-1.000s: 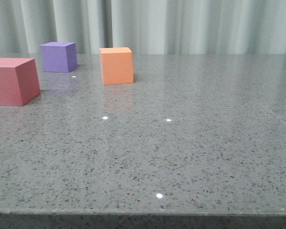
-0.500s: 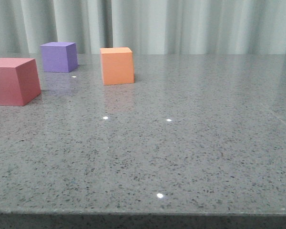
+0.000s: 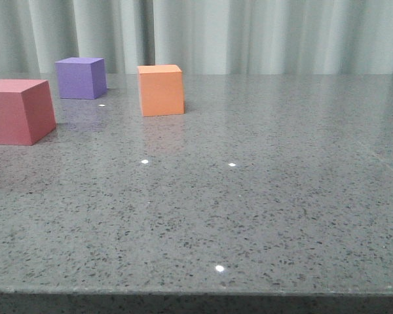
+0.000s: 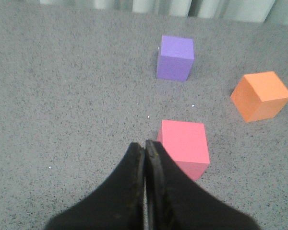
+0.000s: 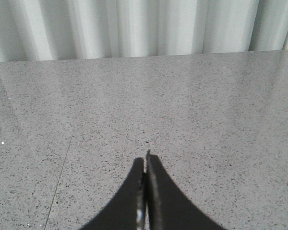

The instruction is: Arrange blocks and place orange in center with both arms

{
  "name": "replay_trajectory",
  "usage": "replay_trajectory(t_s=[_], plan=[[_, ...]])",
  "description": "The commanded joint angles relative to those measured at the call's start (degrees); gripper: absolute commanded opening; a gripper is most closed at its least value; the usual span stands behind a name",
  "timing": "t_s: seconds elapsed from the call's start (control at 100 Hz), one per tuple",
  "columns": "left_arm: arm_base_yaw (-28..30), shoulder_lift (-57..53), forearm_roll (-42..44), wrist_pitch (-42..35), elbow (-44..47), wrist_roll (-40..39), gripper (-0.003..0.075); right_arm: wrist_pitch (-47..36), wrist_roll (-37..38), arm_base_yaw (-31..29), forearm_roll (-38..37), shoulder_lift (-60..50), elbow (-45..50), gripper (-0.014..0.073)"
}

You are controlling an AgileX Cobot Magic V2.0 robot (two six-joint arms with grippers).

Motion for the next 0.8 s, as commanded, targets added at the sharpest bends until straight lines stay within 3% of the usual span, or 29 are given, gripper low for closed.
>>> replay_trajectory(t_s=[0.0, 0.17, 0.26, 0.36, 0.46, 0.54, 0.79], plan=[[0.2, 2.3, -0.8, -2.0, -2.5, 0.0, -0.0020, -4.0, -0.1, -0.4, -1.2, 0.3, -1.5, -0.0069], [0.2, 6.0, -0.8, -1.9, -2.5, 0.0, -0.0017, -4.0, -0.1, -0.4, -1.2, 0.3, -1.5, -0.0069], [0.2, 7.1, -0.8, -1.9, -2.6, 0.0, 0.0047, -4.0, -0.1, -0.4, -1.2, 0.3, -1.5, -0.0069], [0.2, 7.3, -0.8, -1.9, -2.6, 0.2, 0.0235, -4.0, -0.1, -0.4, -1.2, 0.3, -1.5, -0.0069], [0.2, 7.3, -0.8, -1.9, -2.6, 0.5, 0.0545, -4.0, -0.1, -0.4, -1.2, 0.3, -1.5, -0.0069], [0.2, 7.3, -0.8, -2.1, -2.6, 0.5, 0.0718, -4.0, -0.1, -0.4, -1.2, 0.3, -1.5, -0.0069], [0.2, 7.3, -1.4, -2.0, -2.6, 0.5, 0.0571, -4.0, -0.1, -0.4, -1.2, 0.3, -1.5, -0.0069]])
